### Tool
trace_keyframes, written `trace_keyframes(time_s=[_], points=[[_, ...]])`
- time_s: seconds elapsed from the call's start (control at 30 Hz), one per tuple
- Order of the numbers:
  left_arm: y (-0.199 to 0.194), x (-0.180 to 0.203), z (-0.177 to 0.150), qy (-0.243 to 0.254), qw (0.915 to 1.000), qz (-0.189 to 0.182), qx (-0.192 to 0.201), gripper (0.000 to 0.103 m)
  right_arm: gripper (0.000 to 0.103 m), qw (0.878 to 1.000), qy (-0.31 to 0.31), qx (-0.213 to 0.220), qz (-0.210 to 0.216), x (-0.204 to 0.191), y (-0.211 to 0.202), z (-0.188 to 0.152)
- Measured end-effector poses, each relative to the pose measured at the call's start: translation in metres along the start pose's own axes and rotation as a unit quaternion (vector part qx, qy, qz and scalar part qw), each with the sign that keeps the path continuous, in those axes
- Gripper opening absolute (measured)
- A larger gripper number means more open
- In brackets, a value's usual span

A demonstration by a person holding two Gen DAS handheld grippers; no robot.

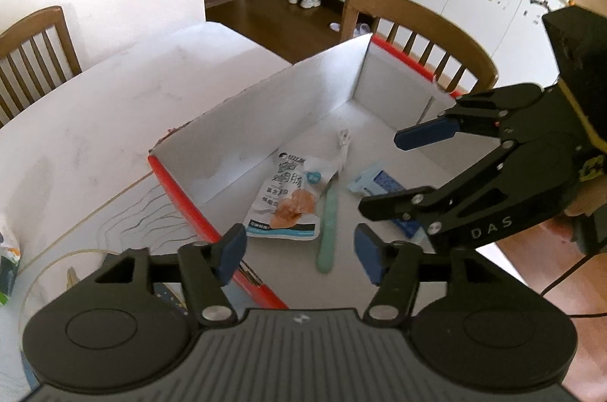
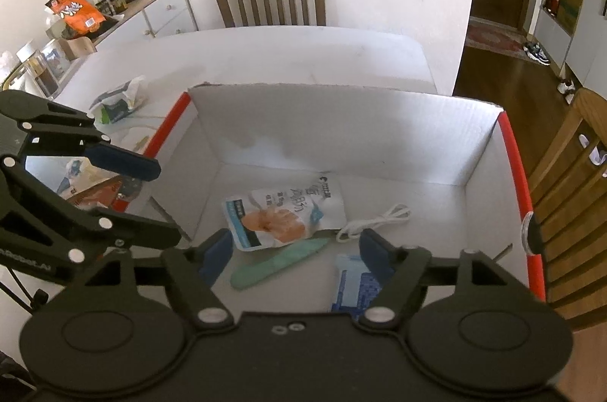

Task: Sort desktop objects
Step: 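Open the left tool releasing the packet while the right tool releases the cable, then move both tools out of the shoebox back over the pile on the table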

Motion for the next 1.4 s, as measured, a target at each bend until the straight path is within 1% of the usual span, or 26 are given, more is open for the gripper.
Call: trace_keyframes(time_s=[0.03, 0.1, 0.2, 0.4, 0.73, 0.83, 0.9, 1.03, 1.4], points=[[-0.003, 0.000, -0.001, -0.001, 1.0000, -0.003, 0.003, 0.073, 0.084, 1.000, 0.001, 0.002, -0.001, -0.001, -0.001, 0.000], [-0.009, 0.002, -0.002, 0.001, 0.9999, -0.005, 0.010, 0.081, 0.085, 1.000, 0.003, 0.007, -0.004, -0.004, -0.003, 0.001], [-0.016, 0.002, -0.003, 0.000, 0.9997, -0.014, 0.019, 0.082, 0.085, 1.000, 0.009, 0.011, -0.009, -0.007, -0.005, 0.001], [-0.027, -0.006, -0.010, -0.007, 0.9994, -0.017, 0.028, 0.083, 0.086, 0.999, 0.022, 0.022, -0.018, -0.013, -0.012, 0.002], [-0.057, -0.031, -0.028, -0.027, 0.9984, -0.002, 0.049, 0.084, 0.087, 0.999, 0.031, 0.039, -0.018, -0.044, -0.021, 0.009], [-0.065, -0.042, -0.037, -0.030, 0.9982, 0.003, 0.052, 0.092, 0.089, 0.998, 0.033, 0.044, -0.016, -0.057, -0.023, 0.011], [-0.069, -0.049, -0.043, -0.034, 0.9980, 0.007, 0.053, 0.101, 0.091, 0.998, 0.032, 0.048, -0.015, -0.066, -0.025, 0.013], [-0.077, -0.065, -0.058, -0.043, 0.9977, 0.012, 0.052, 0.102, 0.094, 0.998, 0.031, 0.057, -0.011, -0.086, -0.027, 0.017], [-0.108, -0.106, -0.102, -0.059, 0.9965, 0.024, 0.054, 0.102, 0.095, 0.998, 0.021, 0.064, 0.003, -0.145, -0.018, 0.028]])
Point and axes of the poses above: each gripper's, at about its wrist camera, not at the fingertips, and y roughly the way its jaws point, x to its right, z to its top, the point moved 3 cm from there along y, roughly the way its jaws point, and after that the axes turned 1 degree about -y, right-handed, at the moved point
